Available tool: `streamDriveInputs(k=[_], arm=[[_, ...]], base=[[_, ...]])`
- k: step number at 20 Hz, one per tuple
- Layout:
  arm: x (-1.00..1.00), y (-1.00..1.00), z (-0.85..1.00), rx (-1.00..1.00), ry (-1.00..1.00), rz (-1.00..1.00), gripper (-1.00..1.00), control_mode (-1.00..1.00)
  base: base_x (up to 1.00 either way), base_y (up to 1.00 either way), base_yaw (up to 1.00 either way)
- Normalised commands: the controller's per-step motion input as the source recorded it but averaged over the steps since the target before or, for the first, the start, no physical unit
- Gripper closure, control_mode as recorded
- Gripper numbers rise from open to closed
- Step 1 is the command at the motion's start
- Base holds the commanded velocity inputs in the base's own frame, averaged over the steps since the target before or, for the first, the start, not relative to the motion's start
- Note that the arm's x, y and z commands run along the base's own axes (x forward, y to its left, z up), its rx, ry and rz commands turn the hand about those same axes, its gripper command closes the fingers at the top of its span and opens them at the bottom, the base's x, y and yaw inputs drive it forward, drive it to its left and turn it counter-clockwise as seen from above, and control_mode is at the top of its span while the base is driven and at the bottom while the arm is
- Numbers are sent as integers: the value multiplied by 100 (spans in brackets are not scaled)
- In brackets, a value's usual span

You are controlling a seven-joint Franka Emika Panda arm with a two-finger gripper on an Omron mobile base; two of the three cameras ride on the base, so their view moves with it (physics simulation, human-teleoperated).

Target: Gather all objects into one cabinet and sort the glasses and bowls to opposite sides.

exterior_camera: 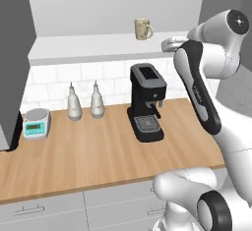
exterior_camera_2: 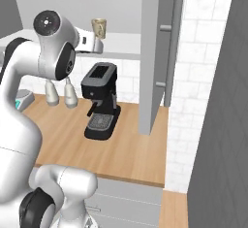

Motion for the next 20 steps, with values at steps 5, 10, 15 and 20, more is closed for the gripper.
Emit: streamDriveInputs(k=[5, 10, 15, 20], arm=[[13, 0, 0, 0, 0, 0, -100, -100], [3, 0, 0, 0, 0, 0, -100, -100], [4, 0, 0, 0, 0, 0, -100, -100], [33, 0, 0, 0, 0, 0, -100, -100]], base=[[0, 0, 0], [0, 0, 0], [0, 0, 0], [0, 0, 0]])
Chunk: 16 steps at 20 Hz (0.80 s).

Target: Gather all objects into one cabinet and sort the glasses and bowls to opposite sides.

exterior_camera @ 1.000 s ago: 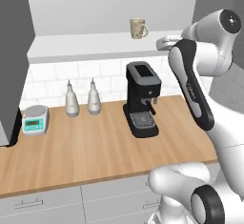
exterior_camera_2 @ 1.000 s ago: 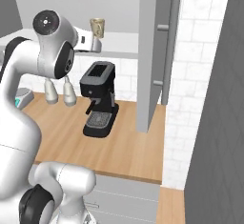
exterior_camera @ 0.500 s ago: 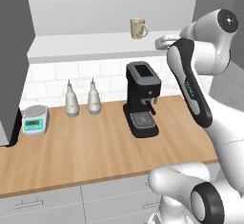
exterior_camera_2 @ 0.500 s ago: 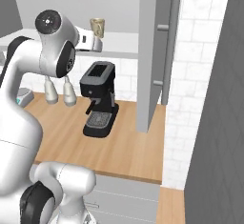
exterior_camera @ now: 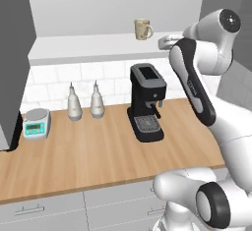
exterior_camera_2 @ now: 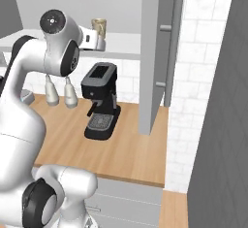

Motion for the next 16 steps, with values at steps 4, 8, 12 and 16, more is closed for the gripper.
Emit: streamDriveInputs(k=[4, 8, 12, 16], arm=[[45, 0, 0, 0, 0, 0, -100, -100], [47, 0, 10, 0, 0, 0, -100, -100], [39, 0, 31, 0, 0, 0, -100, -100], [21, 0, 51, 0, 0, 0, -100, -100]], base=[[0, 0, 0], [0, 0, 0], [0, 0, 0], [0, 0, 0]])
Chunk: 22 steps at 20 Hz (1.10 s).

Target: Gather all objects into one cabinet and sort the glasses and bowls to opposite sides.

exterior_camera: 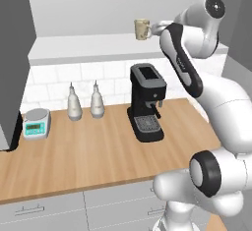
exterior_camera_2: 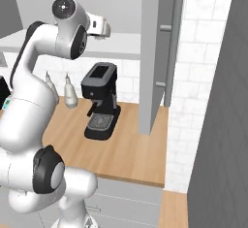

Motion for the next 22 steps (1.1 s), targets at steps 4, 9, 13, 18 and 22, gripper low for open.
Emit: streamDriveInputs(k=[4, 9, 13, 18, 22], arm=[[13, 0, 27, 0, 0, 0, -100, -100], [0, 0, 0, 0, 0, 0, -100, -100], [4, 0, 0, 0, 1, 0, -100, -100], [33, 0, 7, 0, 7, 0, -100, -100], [53, 0, 22, 0, 10, 0, -100, -100]], base=[[0, 0, 0], [0, 0, 0], [0, 0, 0], [0, 0, 0], [0, 0, 0]])
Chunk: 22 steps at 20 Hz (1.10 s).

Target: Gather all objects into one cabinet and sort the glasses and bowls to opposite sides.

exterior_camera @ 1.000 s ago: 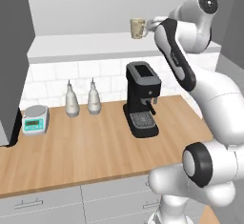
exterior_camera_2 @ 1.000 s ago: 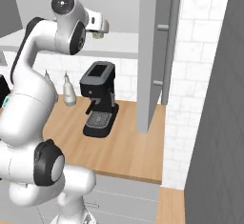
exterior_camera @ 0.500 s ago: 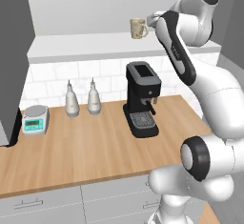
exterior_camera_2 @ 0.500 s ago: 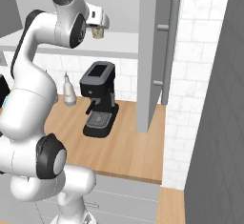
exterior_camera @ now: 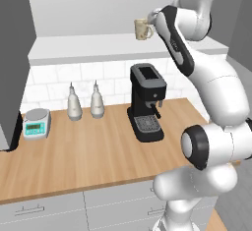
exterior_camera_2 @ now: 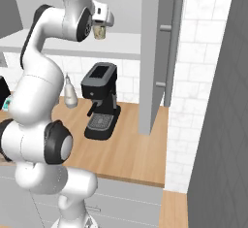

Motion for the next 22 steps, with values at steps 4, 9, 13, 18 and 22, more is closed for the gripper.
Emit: streamDriveInputs(k=[4, 9, 13, 18, 22], arm=[[58, 0, 24, -6, 21, 0, -100, -100], [34, 0, 4, -11, 13, 0, -100, -100], [-2, -2, -6, -11, 0, 1, -100, -100], [-20, -8, -24, -11, 0, 3, -100, -100], [-23, -4, -31, -9, -3, 3, -100, -100]], base=[[0, 0, 0], [0, 0, 0], [0, 0, 0], [0, 0, 0], [0, 0, 0]])
